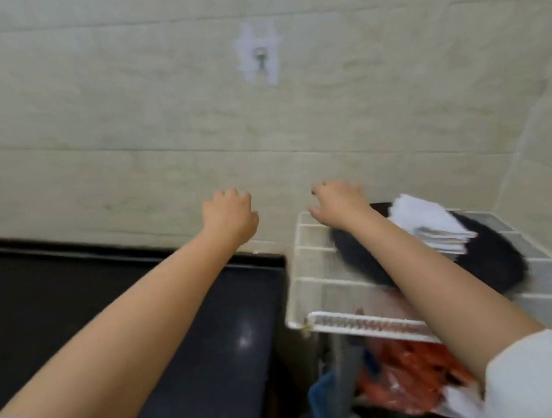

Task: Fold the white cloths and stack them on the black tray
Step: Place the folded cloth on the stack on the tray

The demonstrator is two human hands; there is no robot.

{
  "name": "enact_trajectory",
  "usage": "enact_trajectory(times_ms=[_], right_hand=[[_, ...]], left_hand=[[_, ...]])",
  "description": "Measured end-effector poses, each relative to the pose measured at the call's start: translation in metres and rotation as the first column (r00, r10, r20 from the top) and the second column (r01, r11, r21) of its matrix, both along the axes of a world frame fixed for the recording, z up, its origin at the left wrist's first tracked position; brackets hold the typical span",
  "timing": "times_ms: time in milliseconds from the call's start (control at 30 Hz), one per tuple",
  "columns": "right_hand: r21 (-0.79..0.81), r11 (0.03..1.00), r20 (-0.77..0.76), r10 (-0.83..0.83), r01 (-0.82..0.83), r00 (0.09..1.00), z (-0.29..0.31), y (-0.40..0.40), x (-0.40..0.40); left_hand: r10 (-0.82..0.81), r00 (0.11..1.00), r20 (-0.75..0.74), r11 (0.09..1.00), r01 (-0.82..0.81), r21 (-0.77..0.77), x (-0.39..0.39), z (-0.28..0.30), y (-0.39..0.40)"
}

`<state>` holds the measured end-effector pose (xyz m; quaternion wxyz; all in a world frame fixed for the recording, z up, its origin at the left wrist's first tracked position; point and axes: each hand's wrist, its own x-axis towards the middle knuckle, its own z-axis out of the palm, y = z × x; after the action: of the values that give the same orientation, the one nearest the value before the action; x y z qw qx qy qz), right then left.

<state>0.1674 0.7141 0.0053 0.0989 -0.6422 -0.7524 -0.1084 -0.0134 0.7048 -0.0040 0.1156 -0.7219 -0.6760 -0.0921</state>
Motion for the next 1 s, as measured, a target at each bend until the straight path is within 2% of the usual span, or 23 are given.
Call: enact_trajectory(times_ms=[100,200,267,333,467,633,800,1000], right_hand=[[0.063,0.977,-0.058,0.209,-0.206,0.976,-0.004,-0.009,-0.117],[0.057,0.918,-0.111,0.395,-0.391,0.912,-0.016,-0.026,-0.233],[0.001,0.870,-0.115,0.490,-0.493,0.864,-0.029,-0.040,-0.305],[-0.100,0.820,-0.107,0.555,-0.564,0.825,-0.048,-0.052,-0.371],[-0.273,0.713,-0.101,0.646,-0.646,0.756,-0.097,-0.070,-0.488],[-0.399,0.582,-0.103,0.739,-0.708,0.665,-0.151,-0.082,-0.619],[-0.397,0.526,-0.121,0.783,-0.752,0.611,-0.162,-0.048,-0.757],[-0.383,0.534,-0.126,0.778,-0.754,0.615,-0.141,0.018,-0.907]], left_hand=[[0.123,0.992,-0.013,0.992,-0.123,0.025,-0.108,-0.002,-0.037],[0.262,0.965,0.030,0.963,-0.263,0.051,-0.212,-0.012,-0.081],[0.353,0.936,0.020,0.935,-0.353,0.040,-0.276,-0.024,-0.111],[0.443,0.897,0.000,0.896,-0.443,-0.033,-0.335,-0.042,-0.141],[0.618,0.786,-0.013,0.773,-0.611,-0.172,-0.438,-0.086,-0.189],[0.729,0.683,-0.030,0.644,-0.700,-0.308,-0.549,-0.134,-0.216],[0.760,0.647,-0.063,0.603,-0.737,-0.304,-0.676,-0.147,-0.184],[0.772,0.634,-0.056,0.594,-0.749,-0.294,-0.818,-0.129,-0.131]])
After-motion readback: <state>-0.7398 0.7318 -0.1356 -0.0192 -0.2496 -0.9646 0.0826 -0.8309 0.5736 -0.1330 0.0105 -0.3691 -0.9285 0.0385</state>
